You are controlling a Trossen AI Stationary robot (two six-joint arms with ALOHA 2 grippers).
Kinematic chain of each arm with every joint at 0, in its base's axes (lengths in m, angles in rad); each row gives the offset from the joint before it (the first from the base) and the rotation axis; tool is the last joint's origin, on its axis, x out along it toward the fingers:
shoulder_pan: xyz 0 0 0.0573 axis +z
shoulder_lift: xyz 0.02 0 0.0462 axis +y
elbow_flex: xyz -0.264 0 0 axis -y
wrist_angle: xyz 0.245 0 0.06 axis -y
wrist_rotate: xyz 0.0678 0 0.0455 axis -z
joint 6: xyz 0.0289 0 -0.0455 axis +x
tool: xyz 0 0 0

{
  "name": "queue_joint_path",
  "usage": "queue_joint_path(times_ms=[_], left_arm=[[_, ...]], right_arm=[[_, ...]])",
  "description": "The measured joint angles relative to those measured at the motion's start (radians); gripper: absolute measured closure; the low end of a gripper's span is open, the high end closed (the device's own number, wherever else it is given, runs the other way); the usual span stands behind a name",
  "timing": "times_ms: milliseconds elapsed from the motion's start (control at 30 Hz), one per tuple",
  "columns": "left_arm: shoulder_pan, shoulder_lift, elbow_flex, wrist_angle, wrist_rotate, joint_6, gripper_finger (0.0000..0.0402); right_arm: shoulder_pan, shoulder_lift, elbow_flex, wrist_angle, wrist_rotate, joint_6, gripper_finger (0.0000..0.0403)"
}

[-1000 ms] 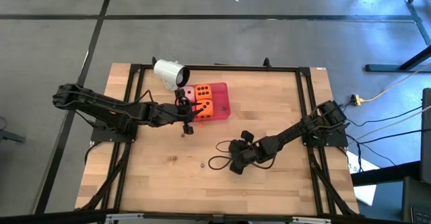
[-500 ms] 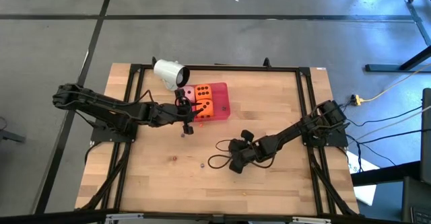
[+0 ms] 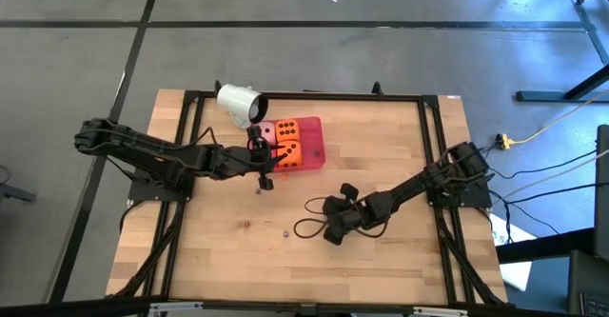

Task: Pick & Place Dice
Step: Put the small light green dice into the red bin

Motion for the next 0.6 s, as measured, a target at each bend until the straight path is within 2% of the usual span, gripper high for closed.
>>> queue_joint_path(times_ms=[133, 267, 467, 600], left_arm=[[0.000, 0.000, 0.000, 0.000, 0.000, 0.000, 0.0298], [0.000, 0.000, 0.000, 0.000, 0.000, 0.000, 0.0299], [0.000, 0.000, 0.000, 0.000, 0.000, 0.004, 0.0299], [0.000, 0.000, 0.000, 0.000, 0.000, 0.013, 0.0299]], right_arm=[[-0.003, 0.004, -0.001, 0.018, 0.055, -0.008, 0.0331], [-0.033, 0.005, 0.030, 0.033, 0.116, -0.095, 0.0333], [-0.108, 0.004, 0.137, 0.039, 0.132, -0.337, 0.0334], [-0.158, 0.002, 0.204, 0.040, 0.210, -0.545, 0.0331]])
